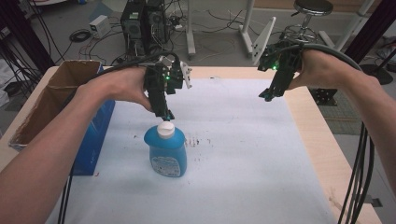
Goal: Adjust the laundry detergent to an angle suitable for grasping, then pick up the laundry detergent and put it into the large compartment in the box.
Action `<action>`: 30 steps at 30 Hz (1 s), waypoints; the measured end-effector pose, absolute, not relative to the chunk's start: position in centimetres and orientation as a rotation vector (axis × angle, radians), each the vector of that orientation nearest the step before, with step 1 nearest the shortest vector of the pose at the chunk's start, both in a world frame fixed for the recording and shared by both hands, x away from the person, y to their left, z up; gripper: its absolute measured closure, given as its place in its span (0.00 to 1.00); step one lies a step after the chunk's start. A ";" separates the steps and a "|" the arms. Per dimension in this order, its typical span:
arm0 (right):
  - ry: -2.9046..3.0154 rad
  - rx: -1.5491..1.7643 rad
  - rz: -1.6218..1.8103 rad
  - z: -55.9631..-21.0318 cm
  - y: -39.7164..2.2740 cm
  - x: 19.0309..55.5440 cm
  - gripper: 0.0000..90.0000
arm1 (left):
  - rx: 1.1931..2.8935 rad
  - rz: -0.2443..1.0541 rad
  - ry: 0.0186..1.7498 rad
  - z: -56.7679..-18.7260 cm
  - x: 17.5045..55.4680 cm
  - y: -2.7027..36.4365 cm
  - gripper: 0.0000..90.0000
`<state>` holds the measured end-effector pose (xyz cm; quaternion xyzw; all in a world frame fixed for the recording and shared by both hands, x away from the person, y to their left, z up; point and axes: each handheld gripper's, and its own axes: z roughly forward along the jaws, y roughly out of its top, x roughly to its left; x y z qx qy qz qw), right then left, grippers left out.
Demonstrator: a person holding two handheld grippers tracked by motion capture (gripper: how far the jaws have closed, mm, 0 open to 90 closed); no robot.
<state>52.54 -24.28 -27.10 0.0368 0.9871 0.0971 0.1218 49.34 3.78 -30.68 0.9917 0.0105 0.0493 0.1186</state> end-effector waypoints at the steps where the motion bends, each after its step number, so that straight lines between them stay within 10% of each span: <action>1: 2.882 0.106 0.287 -27.1 -24.2 52.5 0.14 | 2.902 0.143 0.027 -30.6 49.3 3.8 0.18; 30: 2.865 0.104 0.296 -26.5 -24.7 51.8 0.14 | 2.878 0.225 0.059 -27.1 46.3 9.5 0.18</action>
